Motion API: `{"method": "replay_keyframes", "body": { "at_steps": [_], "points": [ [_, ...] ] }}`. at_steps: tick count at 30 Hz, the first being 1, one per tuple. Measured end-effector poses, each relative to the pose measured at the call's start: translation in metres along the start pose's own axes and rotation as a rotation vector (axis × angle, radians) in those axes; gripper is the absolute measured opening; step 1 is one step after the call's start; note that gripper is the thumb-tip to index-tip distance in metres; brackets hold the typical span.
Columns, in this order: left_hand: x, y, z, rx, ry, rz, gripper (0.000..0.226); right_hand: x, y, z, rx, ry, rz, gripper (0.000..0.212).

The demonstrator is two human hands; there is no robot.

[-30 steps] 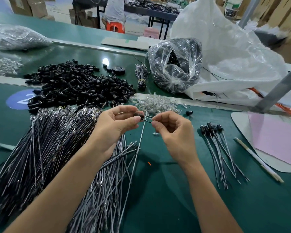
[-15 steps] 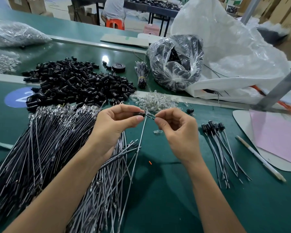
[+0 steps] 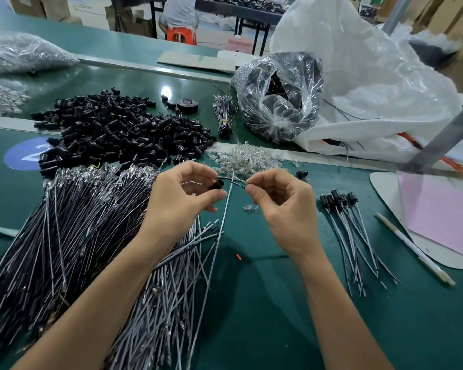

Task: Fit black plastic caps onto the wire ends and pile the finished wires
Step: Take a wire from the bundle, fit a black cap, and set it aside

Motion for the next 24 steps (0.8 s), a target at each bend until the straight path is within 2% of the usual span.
{"method": "replay_keyframes", "body": {
  "at_steps": [4,11,24],
  "points": [
    [-0.0009,-0.0017,0.0033,0.058,0.085,0.014,0.022,0.0016,0.0,0.0003,0.002,-0.039,-0.024,0.019],
    [-0.0011,-0.0009,0.0024,0.064,0.037,0.009,0.024,0.0029,0.0002,0.0002,0.011,-0.06,-0.039,0.014],
    [-0.002,0.0014,-0.0017,0.071,-0.046,-0.001,0.029,0.0012,0.0026,0.0063,0.088,-0.029,-0.042,0.021]
  ]
}}
Point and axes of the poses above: each hand's wrist, its own y-axis towards the middle knuckle, its own x-axis out of the palm, z = x × y, the point moved 4 cm from there along y, towards the middle knuckle, and after that the axes turned 1 degree about -x, right-handed, at the moved point
